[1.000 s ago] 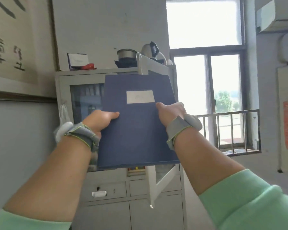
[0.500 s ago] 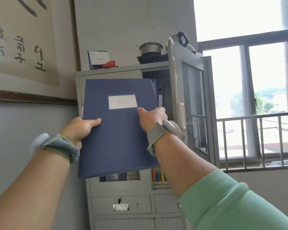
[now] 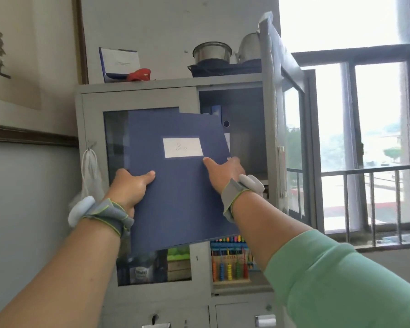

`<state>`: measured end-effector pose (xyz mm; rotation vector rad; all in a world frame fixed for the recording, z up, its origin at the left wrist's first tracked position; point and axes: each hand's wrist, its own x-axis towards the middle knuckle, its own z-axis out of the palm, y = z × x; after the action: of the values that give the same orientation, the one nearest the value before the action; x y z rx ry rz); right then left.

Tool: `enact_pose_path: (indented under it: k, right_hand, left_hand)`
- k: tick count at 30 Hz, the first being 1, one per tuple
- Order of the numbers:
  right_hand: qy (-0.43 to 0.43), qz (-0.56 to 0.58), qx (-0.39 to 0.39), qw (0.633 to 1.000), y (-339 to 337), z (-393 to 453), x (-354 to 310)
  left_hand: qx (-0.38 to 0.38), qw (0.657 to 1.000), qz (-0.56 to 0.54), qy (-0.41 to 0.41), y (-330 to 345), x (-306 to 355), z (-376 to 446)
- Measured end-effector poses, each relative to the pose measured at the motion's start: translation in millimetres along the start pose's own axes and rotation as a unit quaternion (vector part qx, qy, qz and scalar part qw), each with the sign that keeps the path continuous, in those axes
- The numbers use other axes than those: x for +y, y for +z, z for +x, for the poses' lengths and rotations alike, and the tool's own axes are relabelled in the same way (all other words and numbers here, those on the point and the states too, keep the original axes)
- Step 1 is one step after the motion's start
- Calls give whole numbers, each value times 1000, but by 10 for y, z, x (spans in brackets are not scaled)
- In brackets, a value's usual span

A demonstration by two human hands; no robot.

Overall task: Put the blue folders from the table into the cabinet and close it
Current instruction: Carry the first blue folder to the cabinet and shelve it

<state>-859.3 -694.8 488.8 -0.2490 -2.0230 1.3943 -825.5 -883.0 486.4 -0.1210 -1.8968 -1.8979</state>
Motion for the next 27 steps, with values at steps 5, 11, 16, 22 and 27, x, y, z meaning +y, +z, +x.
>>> enact_pose_path:
  k: [5, 11, 16, 22, 27]
  right_hand:
    - [-43, -191, 41, 980, -30, 287, 150]
    - [-111, -381, 68, 915, -87, 444, 355]
    - [-138, -472, 61, 869, -103, 452, 442]
    - [-116, -529, 67, 838, -314, 425, 553]
    - [-85, -565, 89, 816, -718, 388, 762]
  left_hand:
    - [28, 999, -10, 24, 178, -100, 121]
    - [27, 998, 14, 60, 438, -188, 140]
    - [19, 999, 10, 46, 655, -196, 149]
    - [17, 999, 16, 40, 899, -208, 158]
    - [2, 999, 7, 34, 1059, -228, 166]
